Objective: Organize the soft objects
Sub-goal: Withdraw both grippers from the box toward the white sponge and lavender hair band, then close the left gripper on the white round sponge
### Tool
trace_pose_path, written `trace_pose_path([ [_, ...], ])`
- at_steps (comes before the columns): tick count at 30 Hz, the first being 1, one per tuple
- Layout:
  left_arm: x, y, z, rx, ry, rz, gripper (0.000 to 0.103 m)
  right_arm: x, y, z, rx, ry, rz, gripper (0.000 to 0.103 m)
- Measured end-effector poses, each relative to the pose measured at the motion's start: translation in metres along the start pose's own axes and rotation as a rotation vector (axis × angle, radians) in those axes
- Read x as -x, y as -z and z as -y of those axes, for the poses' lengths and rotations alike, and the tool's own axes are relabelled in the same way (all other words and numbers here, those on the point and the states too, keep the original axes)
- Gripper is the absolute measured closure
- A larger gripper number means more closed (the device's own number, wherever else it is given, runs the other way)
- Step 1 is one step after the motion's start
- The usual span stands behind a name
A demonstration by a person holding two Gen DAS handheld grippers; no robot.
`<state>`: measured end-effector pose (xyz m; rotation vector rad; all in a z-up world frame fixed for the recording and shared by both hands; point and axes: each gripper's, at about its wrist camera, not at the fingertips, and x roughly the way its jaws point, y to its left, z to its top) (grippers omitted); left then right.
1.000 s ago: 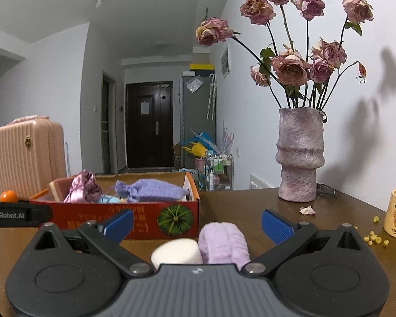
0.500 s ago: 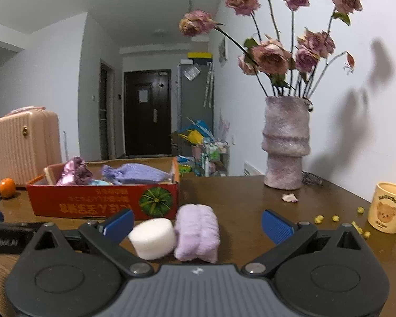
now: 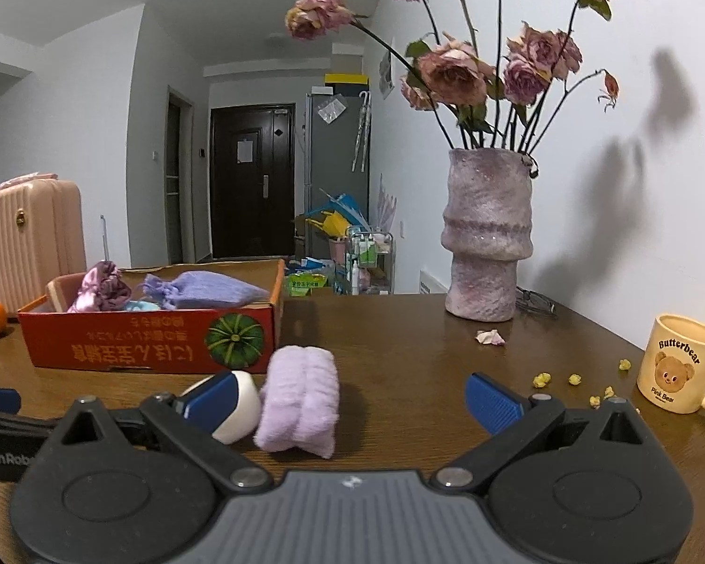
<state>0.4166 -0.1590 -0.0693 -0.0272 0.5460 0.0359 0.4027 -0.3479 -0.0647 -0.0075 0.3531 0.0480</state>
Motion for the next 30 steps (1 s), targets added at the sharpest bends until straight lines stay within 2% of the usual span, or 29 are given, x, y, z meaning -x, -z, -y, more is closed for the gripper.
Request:
trace_pose_path([
  [12,-0.031,-0.009,0.044,-0.040,0.060,-0.042,0.000,-0.020,-0.002,0.048,-0.039,0.052,-0.022,0.000],
  [22,-0.053,-0.019,0.053,-0.010,0.098,-0.080,0.000,-0.035,-0.003,0.089,-0.133,0.106,-0.058,0.000],
  [30,-0.074,-0.030,0.062,-0.005,0.116,-0.085,0.000,-0.043,0.002,0.097,-0.186,0.111,-0.092,0.000],
])
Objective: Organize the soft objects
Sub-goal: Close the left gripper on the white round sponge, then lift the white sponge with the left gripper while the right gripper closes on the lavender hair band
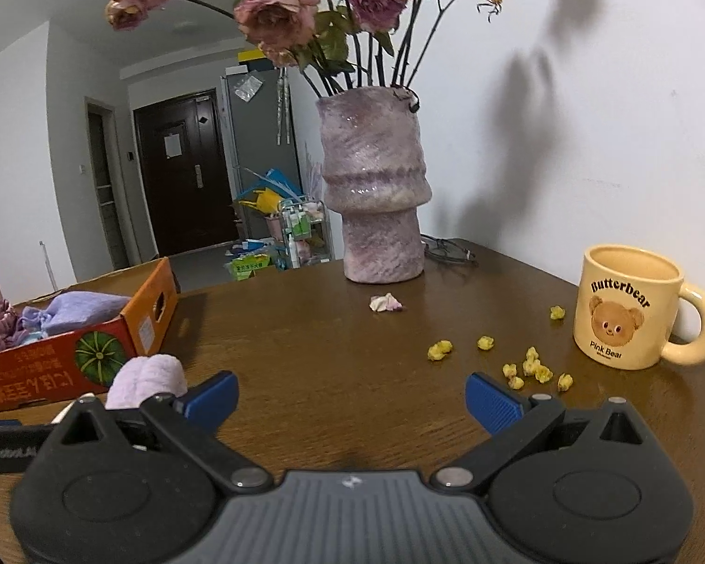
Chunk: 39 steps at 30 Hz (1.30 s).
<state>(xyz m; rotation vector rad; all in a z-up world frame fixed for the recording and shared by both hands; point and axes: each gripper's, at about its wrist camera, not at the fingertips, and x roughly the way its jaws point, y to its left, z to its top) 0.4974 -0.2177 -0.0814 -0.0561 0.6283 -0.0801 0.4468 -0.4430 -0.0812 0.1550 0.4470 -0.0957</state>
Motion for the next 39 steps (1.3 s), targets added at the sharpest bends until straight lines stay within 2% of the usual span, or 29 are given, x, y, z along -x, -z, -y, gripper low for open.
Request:
trace_pose_path([
  [8,-0.016,-0.009,0.000,0.012,0.033,-0.012,0.002,0.003,0.002,-0.002,-0.001,0.014,0.003,0.000],
  [11,-0.019,-0.011,-0.001,0.007,0.071,-0.024,0.023,0.003,0.002,-0.001,-0.008,0.018,0.002,0.000],
  [13,-0.019,-0.010,-0.001,0.005,0.105,-0.038,0.045,0.004,0.002,0.000,-0.017,0.026,0.002,0.000],
  [24,0.000,-0.008,-0.008,0.006,0.092,0.024,0.046,0.005,0.005,-0.008,-0.077,0.030,-0.015,0.000],
  [34,0.024,-0.002,-0.033,-0.017,0.059,0.067,0.046,0.002,0.010,-0.042,-0.022,0.022,-0.023,0.000],
  [39,0.033,-0.001,-0.049,-0.014,0.031,0.087,0.046,-0.006,0.012,-0.063,-0.003,-0.022,-0.045,0.000],
])
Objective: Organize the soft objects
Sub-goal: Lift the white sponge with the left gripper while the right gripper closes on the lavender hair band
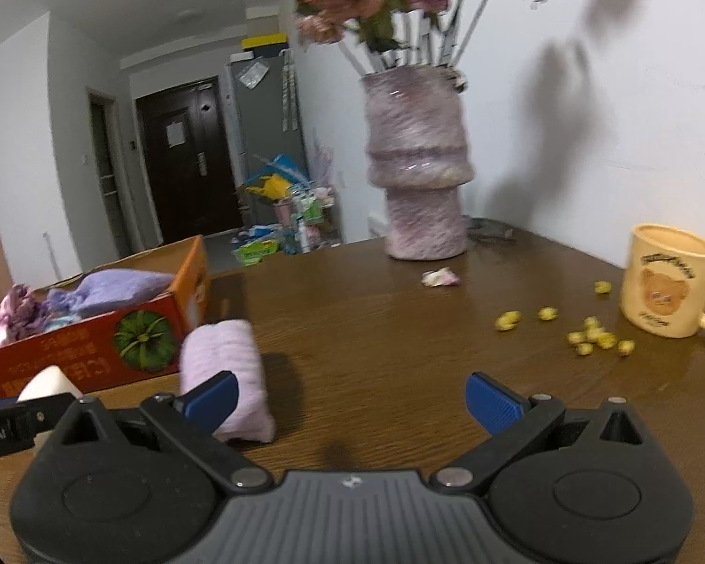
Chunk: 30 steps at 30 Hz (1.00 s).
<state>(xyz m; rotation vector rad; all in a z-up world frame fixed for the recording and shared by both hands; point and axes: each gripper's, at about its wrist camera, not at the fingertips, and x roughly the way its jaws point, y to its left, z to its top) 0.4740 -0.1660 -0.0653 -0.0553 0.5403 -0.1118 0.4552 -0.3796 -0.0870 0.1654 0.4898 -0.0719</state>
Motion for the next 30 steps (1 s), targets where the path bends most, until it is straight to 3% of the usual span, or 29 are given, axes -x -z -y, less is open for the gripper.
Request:
trace_pose_path([
  [3,0.005,0.000,-0.011,0.002,-0.015,0.013,0.046,-0.006,0.000,-0.012,-0.028,-0.060,-0.029,0.000],
  [11,0.017,-0.001,-0.044,0.005,-0.062,0.042,0.046,-0.031,0.001,-0.048,-0.027,-0.090,-0.090,0.000],
  [21,0.020,-0.005,-0.081,0.019,-0.090,0.056,0.046,-0.066,-0.005,-0.065,-0.048,-0.014,-0.147,0.001],
  [30,0.020,-0.007,-0.094,0.014,-0.094,0.066,0.046,-0.076,-0.006,-0.072,-0.022,-0.012,-0.185,0.014],
])
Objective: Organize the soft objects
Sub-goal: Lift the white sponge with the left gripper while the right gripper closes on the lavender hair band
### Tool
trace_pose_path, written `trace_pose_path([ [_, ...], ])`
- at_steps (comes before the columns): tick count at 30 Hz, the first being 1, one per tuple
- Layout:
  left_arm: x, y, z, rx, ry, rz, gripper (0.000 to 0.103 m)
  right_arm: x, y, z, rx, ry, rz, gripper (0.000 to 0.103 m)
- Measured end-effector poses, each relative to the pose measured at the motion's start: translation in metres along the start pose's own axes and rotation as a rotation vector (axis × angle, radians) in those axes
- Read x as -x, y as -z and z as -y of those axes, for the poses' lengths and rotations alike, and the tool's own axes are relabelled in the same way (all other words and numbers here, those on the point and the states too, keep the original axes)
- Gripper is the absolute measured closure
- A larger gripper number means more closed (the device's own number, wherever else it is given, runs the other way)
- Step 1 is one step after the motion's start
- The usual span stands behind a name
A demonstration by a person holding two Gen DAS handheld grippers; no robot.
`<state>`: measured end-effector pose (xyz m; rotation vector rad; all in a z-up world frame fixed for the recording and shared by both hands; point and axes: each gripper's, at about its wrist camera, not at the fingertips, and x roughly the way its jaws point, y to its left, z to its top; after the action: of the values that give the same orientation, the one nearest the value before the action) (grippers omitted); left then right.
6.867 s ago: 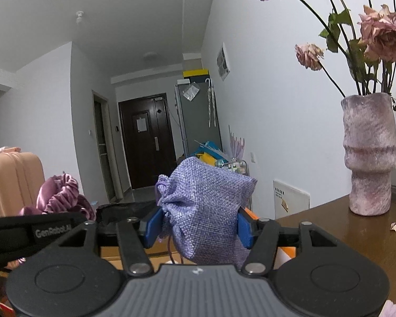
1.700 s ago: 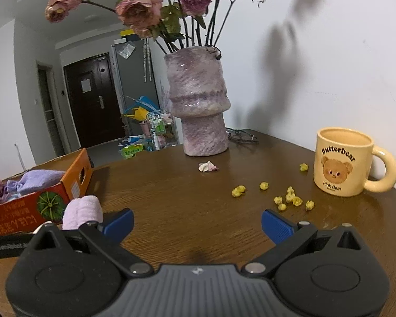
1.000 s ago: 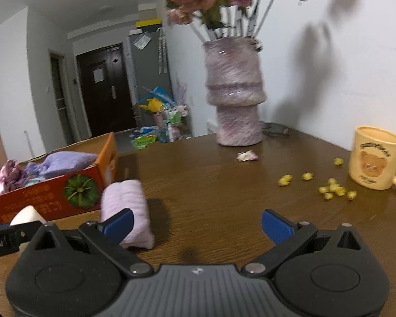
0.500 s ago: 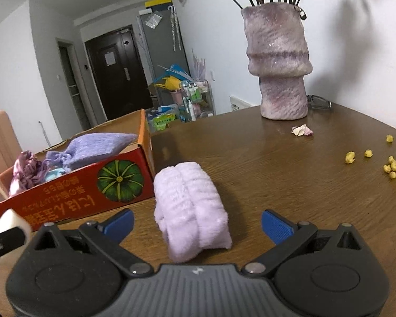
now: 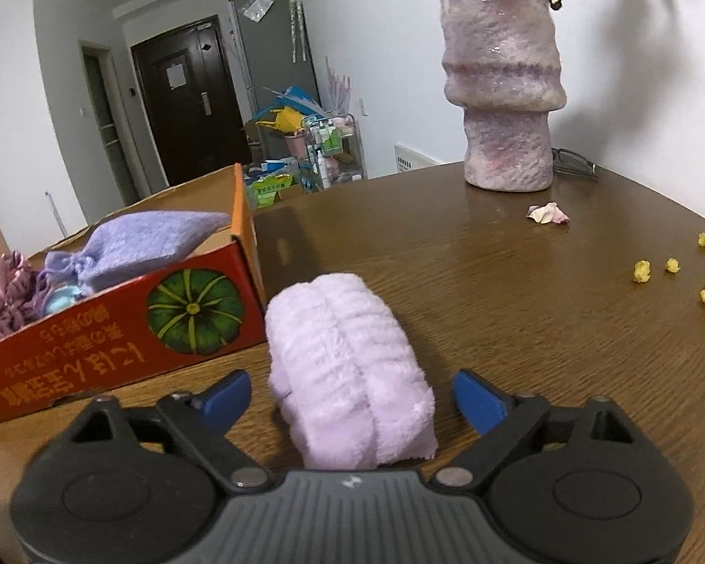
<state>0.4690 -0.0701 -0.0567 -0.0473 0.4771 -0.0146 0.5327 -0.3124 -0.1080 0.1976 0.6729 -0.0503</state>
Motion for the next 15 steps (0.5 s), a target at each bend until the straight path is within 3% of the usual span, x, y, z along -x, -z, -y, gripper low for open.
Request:
trace_pose_path([
  [4,0.001,0.000,-0.002,-0.002,0.007,0.003,0.046,0.003,0.002,-0.006,0.033,0.012,-0.001,0.030],
  [8,0.000,0.000,-0.003,-0.002,0.020,-0.003,0.046,0.009,0.006,-0.009,0.047,0.002,0.004,0.059],
  [15,0.001,-0.001,-0.005,0.011,0.031,-0.007,0.046,0.021,0.011,-0.010,0.022,-0.036,0.030,0.070],
])
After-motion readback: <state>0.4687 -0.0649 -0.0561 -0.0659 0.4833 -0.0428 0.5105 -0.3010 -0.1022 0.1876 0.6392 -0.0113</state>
